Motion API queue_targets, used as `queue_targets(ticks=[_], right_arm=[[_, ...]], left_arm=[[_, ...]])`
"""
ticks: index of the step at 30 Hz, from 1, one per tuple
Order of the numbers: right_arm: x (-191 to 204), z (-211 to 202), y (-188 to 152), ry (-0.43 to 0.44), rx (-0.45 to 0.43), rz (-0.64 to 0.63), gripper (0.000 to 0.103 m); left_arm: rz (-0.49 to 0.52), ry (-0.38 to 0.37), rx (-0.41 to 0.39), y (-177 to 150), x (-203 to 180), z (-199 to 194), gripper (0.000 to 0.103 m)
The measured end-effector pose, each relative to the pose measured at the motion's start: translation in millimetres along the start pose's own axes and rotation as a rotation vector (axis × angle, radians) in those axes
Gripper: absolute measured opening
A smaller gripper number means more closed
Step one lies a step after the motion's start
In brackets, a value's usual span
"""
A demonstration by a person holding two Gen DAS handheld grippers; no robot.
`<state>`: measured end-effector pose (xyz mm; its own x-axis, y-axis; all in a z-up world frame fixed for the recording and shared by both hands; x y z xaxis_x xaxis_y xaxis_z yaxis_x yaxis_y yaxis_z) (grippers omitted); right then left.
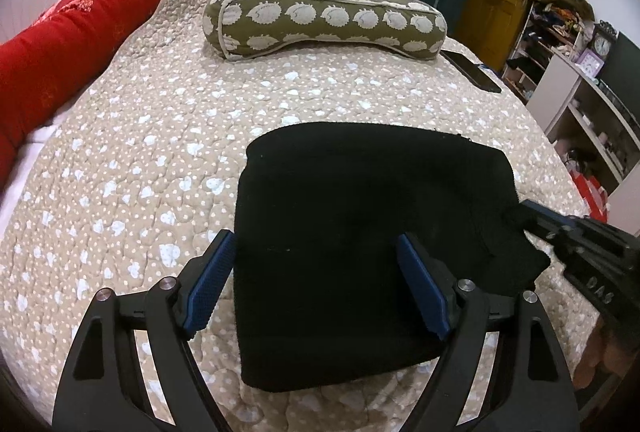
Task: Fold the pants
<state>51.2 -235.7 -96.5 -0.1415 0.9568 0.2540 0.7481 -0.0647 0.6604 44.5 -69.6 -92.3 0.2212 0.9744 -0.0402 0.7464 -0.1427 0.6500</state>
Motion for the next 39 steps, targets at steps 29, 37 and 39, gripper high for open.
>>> queue_targets(ticks=[29,37,39], right_arm=[[15,-20,-18,0.029,0.04,0.011,0.039],[2,-7,-12,0.067,0.049,0.099,0.049],[-2,-2,-11,0.076,0.06,0.121,0.051]], left_arm=[[-0.009,-0.02,0.02,-4,3,0,0.084],[-0.093,-0.09,-0.005,1,28,-13,0.084],[-0.114,-0.134,0.003,-2,33,-13,0.084]])
Point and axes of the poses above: each gripper's, at about its wrist camera, not at the fingertips, and z roughly the way its jaws point, x to its left, y to its top, the point moved 7 cm from there along z, roughly the way its jaws point, and after that the axes turned 7 degrees about z, right-handed, at the moved point
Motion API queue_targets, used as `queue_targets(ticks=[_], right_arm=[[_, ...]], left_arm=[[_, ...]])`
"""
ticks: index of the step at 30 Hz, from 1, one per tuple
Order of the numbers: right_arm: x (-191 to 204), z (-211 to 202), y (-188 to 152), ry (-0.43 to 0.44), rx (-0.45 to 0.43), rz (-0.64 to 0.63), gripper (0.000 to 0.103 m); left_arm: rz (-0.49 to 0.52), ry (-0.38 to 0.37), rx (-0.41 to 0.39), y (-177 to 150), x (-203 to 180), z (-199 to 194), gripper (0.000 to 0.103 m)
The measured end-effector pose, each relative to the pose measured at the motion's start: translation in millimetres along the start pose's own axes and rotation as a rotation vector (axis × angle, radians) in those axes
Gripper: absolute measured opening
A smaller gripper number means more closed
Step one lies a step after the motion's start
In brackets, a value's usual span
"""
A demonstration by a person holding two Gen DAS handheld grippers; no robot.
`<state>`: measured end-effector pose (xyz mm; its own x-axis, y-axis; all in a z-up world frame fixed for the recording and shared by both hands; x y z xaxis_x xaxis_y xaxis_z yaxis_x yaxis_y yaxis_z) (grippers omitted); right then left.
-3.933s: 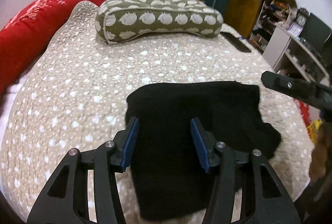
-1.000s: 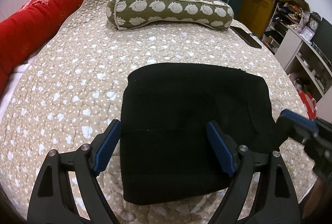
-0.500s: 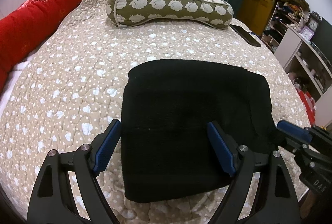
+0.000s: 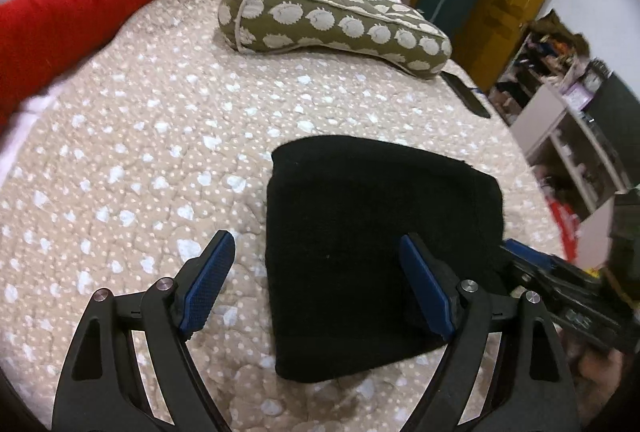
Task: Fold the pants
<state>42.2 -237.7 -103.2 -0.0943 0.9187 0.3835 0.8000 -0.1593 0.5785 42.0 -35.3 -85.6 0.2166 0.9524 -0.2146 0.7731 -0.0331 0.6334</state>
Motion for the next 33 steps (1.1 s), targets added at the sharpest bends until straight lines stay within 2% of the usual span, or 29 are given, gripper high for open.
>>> queue_targets(ticks=[4,7,10,12,14,15,16,19,23,26,28,29,31,33], right_arm=[[-9,9,3,0.007,0.015,0.039,0.058],[-17,13,5,0.032,0.02,0.082,0.063],[-22,27,5,0.122,0.055,0.155,0.064],[-21,33,5,0.155,0.056,0.177,0.064],[-20,35,6,0.17,0.038,0.182,0.06],[-18,35,7,0.172,0.03,0.178,0.054],[-17,33,8,0.166,0.02,0.165,0.047],[-4,20,19,0.144,-0.044,0.104,0.039],[4,10,47,0.142,-0.107,0.072,0.039],[1,17,72,0.139,-0.128,0.079,0.04],[-3,38,81,0.107,-0.093,0.073,0.043],[-9,53,82,0.064,-0.058,0.074,0.044],[-17,70,79,0.007,0.01,0.06,0.046],[-20,58,81,0.006,-0.028,0.066,0.046]], left_arm=[[-0.038,-0.033,-0.007,-5,10,0,0.084],[-0.059,-0.105,0.029,-10,8,13,0.084],[-0.098,-0.15,0.081,-17,7,32,0.086],[-0.124,-0.167,0.058,-17,7,35,0.089],[-0.082,-0.166,0.056,-13,-3,34,0.086],[-0.053,-0.18,0.061,-11,-10,34,0.079],[-0.029,-0.167,0.061,-7,-15,33,0.079],[0.012,-0.181,0.032,15,-26,27,0.078],[0.04,-0.173,-0.006,52,-26,28,0.078],[0.054,-0.116,0.027,64,-19,54,0.078],[0.058,-0.044,0.098,58,-11,80,0.078],[0.051,-0.041,0.111,55,-8,86,0.081],[0.045,-0.047,0.092,54,-7,81,0.081],[0.098,0.024,0.074,57,-8,69,0.081]])
Point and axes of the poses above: each gripper's, at about its wrist camera, not at the fingertips, and z roughly the way its jaws point, x to its left, y to its top, the point moved 7 cm from there along z, roughly the way its jaws point, and after that the axes turned 7 degrees about z, right-handed, at the moved point
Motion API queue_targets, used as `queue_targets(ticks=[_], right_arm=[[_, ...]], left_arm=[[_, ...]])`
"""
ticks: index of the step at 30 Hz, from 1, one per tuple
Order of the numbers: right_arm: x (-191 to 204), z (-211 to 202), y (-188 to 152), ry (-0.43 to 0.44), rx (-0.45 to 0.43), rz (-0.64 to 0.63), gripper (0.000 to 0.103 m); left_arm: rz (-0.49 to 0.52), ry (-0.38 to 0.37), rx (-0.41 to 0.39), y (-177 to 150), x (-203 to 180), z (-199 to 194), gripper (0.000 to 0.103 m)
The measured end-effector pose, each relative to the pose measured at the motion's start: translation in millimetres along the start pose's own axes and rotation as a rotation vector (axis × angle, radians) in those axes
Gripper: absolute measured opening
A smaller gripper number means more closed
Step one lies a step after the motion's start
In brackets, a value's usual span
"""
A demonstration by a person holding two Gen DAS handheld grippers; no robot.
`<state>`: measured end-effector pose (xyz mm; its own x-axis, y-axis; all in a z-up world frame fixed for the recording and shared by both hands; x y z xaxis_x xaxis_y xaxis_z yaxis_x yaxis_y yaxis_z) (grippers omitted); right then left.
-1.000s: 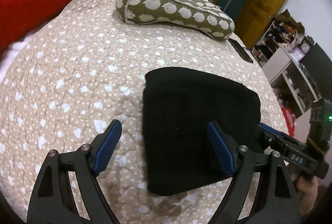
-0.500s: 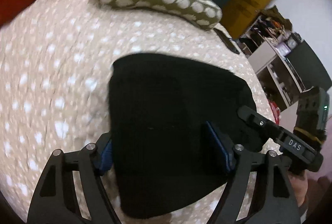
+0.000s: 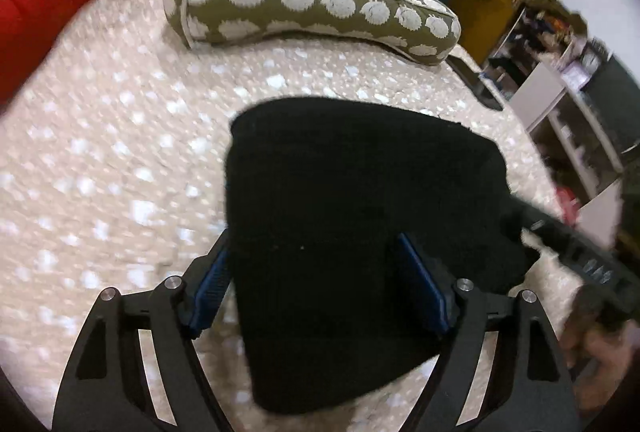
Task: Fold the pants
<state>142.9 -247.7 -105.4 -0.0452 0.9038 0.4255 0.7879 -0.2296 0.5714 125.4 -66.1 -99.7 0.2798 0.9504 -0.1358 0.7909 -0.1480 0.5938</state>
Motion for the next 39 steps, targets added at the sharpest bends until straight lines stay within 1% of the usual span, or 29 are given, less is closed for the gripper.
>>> queue_targets(ticks=[2,3,4,5,7,8,10,12,13,14,17,19,21,24,29,32,39], right_arm=[[0,-18,3,-0.066,-0.049,-0.022,0.046],[3,-26,4,-0.079,-0.069,-0.038,0.045],[10,-36,7,-0.064,-0.09,-0.054,0.04],[19,-41,9,-0.022,-0.097,-0.069,0.038],[37,-42,7,0.037,-0.085,-0.117,0.034],[47,-37,4,0.039,-0.069,-0.156,0.033],[49,-24,-5,-0.005,-0.042,-0.191,0.031],[39,-4,-23,-0.098,0.006,-0.223,0.031],[34,2,-30,-0.119,0.005,-0.236,0.031],[31,0,-33,-0.116,-0.018,-0.234,0.031],[36,-10,-29,-0.124,-0.022,-0.229,0.031],[42,-21,-25,-0.102,-0.041,-0.217,0.031],[48,-37,-22,-0.09,-0.082,-0.204,0.031],[55,-50,-21,-0.109,-0.13,-0.193,0.035],[52,-57,-25,-0.106,-0.129,-0.139,0.036],[52,-59,-30,-0.104,-0.124,-0.14,0.036],[56,-68,-40,-0.102,-0.13,-0.148,0.039]], left_arm=[[0.032,0.062,-0.029,2,-2,-10,0.081],[0.045,0.082,-0.038,3,-2,-12,0.081],[0.063,0.107,-0.041,2,-3,-12,0.081],[0.07,0.114,-0.039,1,-4,-10,0.081],[0.066,0.121,-0.029,-3,-5,-5,0.081],[0.059,0.119,-0.029,-5,-6,-4,0.081],[0.053,0.119,-0.039,-7,-8,-2,0.081],[0.05,0.114,-0.029,-7,-11,1,0.081],[0.047,0.124,-0.037,-8,-11,-2,0.081],[0.049,0.13,-0.04,-8,-12,-3,0.081],[0.051,0.148,-0.058,-10,-15,-13,0.081],[0.05,0.16,-0.075,-11,-16,-22,0.081],[0.049,0.183,-0.093,-13,-17,-30,0.081],[0.063,0.208,-0.108,-18,-20,-42,0.081],[0.07,0.23,-0.155,-26,-25,-61,0.081],[0.073,0.237,-0.175,-29,-28,-69,0.081],[0.046,0.251,-0.185,-35,-25,-77,0.081]])
Point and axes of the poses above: each gripper's, at about its wrist camera, not at the fingertips, and z roughly the way its jaws point, x to its left, y to its top, the point moved 7 cm from there along z, roughly the way its jaws point, and after that the axes turned 7 degrees about z, right-handed, at the moved point
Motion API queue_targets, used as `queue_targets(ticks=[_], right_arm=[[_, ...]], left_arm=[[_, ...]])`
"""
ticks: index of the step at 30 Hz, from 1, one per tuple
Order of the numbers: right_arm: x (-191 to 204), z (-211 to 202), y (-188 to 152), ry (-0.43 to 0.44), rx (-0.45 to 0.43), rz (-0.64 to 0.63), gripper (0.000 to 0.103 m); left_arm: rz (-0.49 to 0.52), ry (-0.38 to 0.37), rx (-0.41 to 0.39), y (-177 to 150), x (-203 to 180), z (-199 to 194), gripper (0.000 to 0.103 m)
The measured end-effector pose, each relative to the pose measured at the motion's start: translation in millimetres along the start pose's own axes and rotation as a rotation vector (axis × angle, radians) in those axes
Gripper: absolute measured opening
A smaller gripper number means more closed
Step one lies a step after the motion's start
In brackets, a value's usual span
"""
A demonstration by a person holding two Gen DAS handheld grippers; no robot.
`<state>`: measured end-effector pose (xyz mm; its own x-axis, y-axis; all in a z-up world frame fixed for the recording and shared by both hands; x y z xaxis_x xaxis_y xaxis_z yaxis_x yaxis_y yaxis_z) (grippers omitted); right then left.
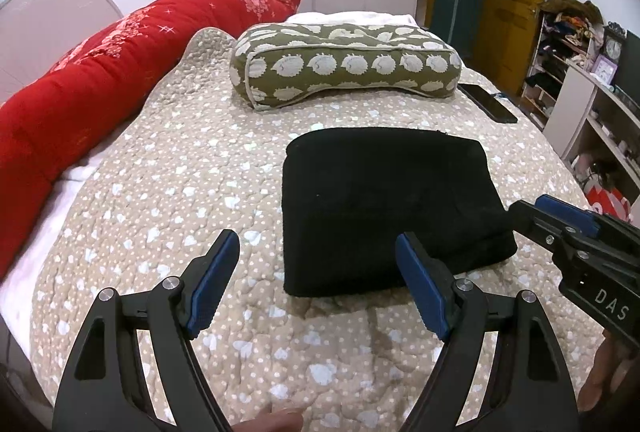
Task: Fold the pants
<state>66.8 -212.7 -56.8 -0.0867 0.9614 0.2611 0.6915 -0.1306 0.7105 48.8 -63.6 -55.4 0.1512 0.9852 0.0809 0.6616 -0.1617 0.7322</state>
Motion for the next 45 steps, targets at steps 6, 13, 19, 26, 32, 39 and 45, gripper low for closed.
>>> queue_targets(ticks=[6,13,19,26,32,39,45], right_arm=[[-2,-7,-3,0.001,-0.002,0.01,0.041],[-2,-10,-6,0.015,-0.001,0.015,0.041],[3,-12,-8,0.022,0.003,0.003,0.041],[4,-12,-10,0.027,0.014,-0.003,0.042],[6,-10,-10,0.023,0.024,-0.013,0.042],[8,-6,-11,0.02,0.036,-0.026,0.042],[10,-2,-12,0.021,0.046,-0.034,0.042]], left_arm=[[-0.01,0.004,-0.007,-4,-1,-7,0.081],[-0.005,0.004,-0.005,-8,-3,-10,0.081],[0.014,0.001,0.001,-11,-9,-12,0.081],[0.014,0.003,0.005,-14,-8,-14,0.081],[0.013,0.002,0.011,-17,-8,-15,0.081],[0.01,-0.002,0.019,-19,-6,-13,0.081],[0.005,0.0,0.023,-20,-5,-11,0.081]])
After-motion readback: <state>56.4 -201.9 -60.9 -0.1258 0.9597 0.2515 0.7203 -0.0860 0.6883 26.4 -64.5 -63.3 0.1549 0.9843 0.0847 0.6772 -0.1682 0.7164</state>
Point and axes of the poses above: each gripper's, at about its wrist camera, not at the fingertips, and z roughly the way its jaws point, x to its left, y to its top, the point moved 7 cm from there along z, roughly the way its jaws point, and after that the axes turned 7 degrees about z, right-handed, at the moved point
